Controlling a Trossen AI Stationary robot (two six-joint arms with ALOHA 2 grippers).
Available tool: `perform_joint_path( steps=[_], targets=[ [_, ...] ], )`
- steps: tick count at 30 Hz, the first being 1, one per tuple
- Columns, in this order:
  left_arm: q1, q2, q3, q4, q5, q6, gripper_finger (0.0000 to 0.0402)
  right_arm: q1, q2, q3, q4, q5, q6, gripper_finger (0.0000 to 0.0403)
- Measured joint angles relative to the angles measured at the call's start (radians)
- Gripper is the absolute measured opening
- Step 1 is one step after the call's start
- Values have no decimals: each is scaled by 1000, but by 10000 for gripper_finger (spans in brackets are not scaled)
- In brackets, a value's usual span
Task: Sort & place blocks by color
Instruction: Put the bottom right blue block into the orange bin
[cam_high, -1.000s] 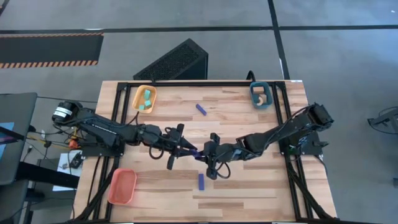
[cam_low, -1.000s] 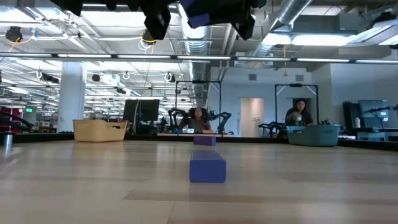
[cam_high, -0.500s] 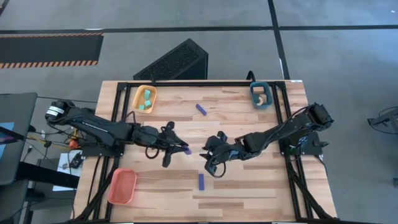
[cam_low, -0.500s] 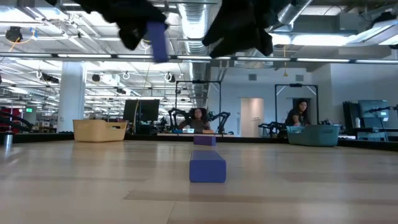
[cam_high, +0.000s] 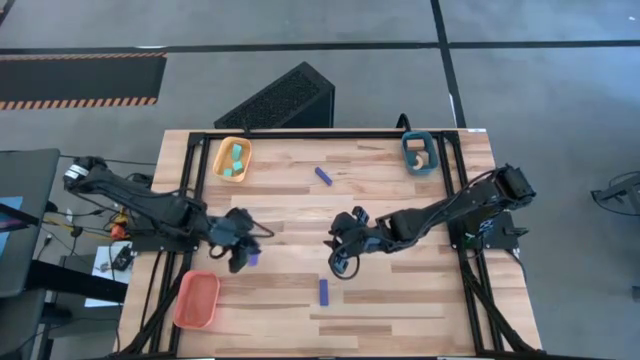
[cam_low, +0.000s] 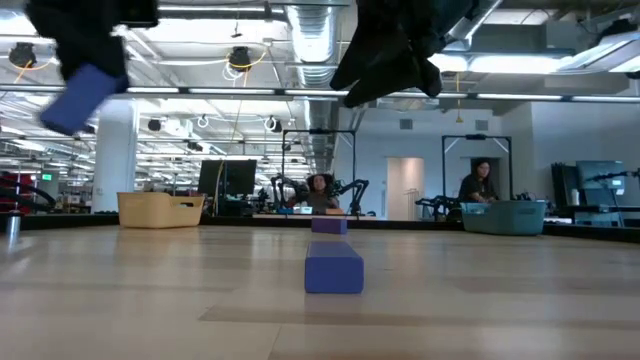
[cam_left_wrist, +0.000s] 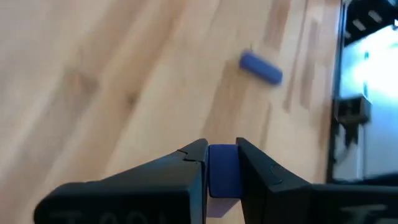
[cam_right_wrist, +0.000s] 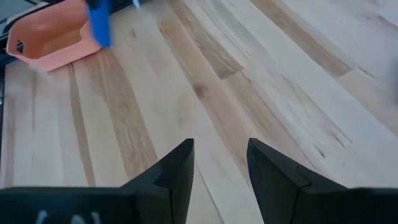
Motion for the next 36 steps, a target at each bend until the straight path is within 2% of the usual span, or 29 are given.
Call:
perform_joint_path(
  steps=[8,19,23,27,36],
  targets=[
    [-161,-53,0,-139,6,-268,30,-11,0,0,-11,-7,1,167],
    [-336,-55,0,-265,64,-519,31,-24,0,0,-14,-25,1,166],
    [-397,-54,0,-276,110,-597,31,-28,0,0,-15,-35,0,164],
    [-465,-45,-4,-282,110,-673,31,-33,0,0,-21,-34,8,164],
    [-611,28,-79,-263,149,-883,32,-32,0,0,-20,-34,26,162]
  ],
)
